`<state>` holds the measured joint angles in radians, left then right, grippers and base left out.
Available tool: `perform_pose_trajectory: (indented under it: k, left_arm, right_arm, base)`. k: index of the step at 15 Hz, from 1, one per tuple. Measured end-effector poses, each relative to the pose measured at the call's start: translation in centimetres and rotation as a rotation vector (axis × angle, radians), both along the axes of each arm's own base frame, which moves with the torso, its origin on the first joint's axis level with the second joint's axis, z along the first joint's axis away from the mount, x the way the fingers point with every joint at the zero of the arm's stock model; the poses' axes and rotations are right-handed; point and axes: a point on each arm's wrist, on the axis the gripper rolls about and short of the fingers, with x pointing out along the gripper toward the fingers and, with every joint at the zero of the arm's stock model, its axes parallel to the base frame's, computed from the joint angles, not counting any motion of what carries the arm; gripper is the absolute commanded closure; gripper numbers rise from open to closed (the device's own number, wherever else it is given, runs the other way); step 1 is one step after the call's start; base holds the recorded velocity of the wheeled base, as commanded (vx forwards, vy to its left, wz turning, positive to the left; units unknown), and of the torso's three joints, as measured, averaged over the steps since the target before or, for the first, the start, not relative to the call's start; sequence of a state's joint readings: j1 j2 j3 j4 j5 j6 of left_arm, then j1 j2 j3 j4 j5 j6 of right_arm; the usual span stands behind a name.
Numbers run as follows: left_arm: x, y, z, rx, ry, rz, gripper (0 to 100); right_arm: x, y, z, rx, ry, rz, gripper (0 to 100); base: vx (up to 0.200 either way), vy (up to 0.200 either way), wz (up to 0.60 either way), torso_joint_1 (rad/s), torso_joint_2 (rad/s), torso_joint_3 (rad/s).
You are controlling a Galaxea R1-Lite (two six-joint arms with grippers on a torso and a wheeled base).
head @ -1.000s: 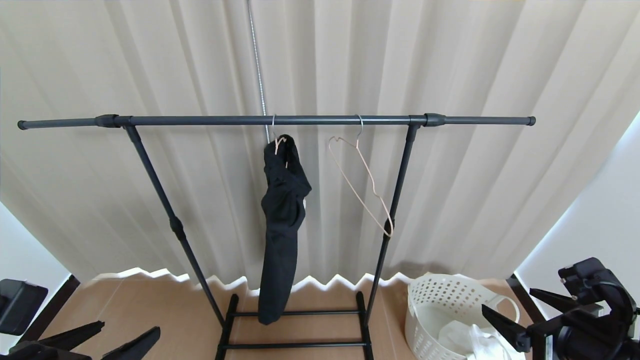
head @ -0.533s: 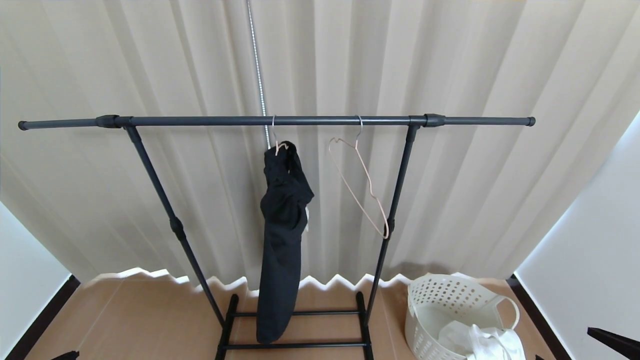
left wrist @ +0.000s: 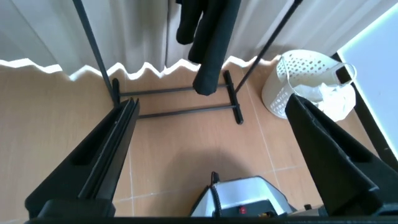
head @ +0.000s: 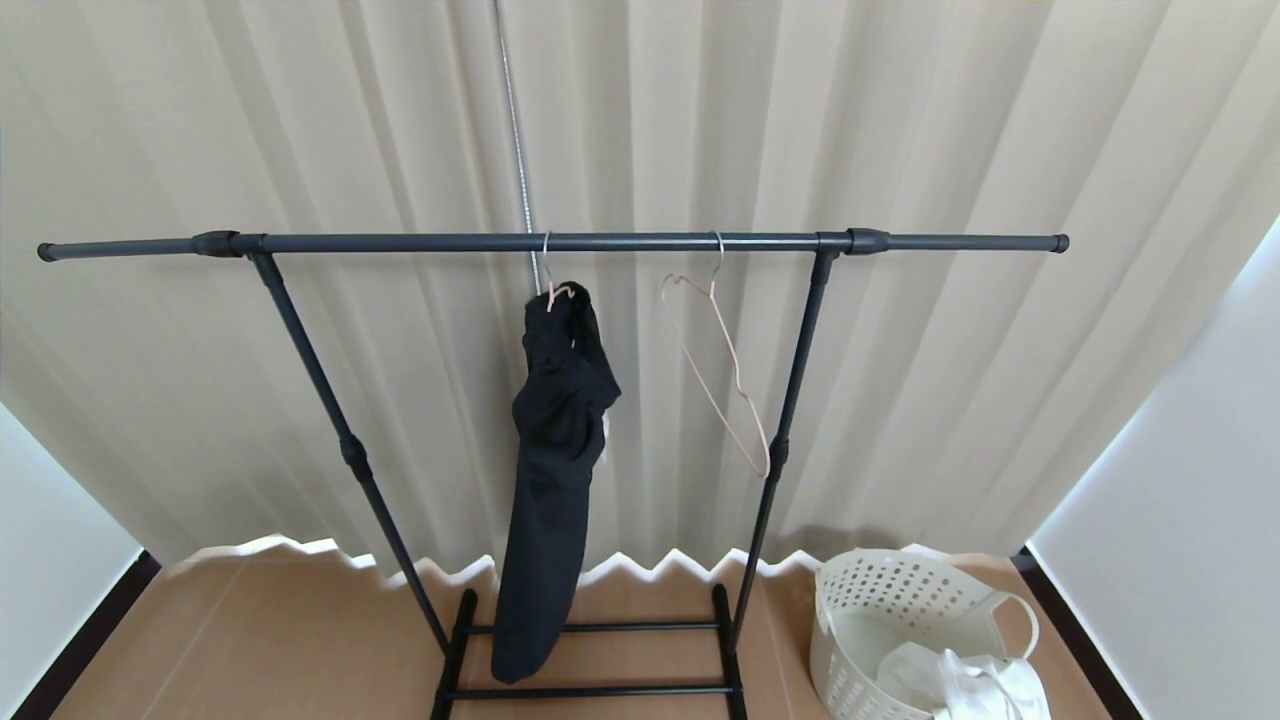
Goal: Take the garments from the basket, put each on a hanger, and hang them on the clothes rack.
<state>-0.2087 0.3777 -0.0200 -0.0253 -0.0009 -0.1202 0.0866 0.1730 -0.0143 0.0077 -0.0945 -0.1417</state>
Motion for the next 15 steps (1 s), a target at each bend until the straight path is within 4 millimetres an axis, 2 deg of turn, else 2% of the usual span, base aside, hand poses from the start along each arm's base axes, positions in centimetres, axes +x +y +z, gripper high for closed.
perform_pose_trajectory:
  k: [3, 7, 10, 15]
  left_arm:
    - [-0.4, 0.3, -0.2, 0.085, -0.063, 0.100, 0]
    - [-1.7, 0.5, -0.5, 0.162, -0.202, 0.201, 0]
    - [-2.6, 0.4, -0.7, 0.128, -0.304, 0.277, 0]
    - [-3.0, 0.4, -0.9, 0.087, -0.348, 0.291, 0]
  right_arm:
    - [-0.9, 0.2, -0.1, -0.005, -0.114, -0.040, 0]
    - [-1.3, 0.3, -0.2, 0.047, -0.161, -0.009, 0]
    - [-1.4, 0.3, -0.2, 0.083, -0.172, -0.009, 0]
    - [-1.3, 0.4, -0.5, 0.148, -0.152, 0.028, 0]
  base:
    - [0.000, 0.000, 0.00, 0.000, 0.00, 0.000]
    - [0.000, 0.000, 0.00, 0.000, 0.00, 0.000]
    - [0.000, 0.000, 0.00, 0.000, 0.00, 0.000]
    - [0.000, 0.000, 0.00, 0.000, 0.00, 0.000]
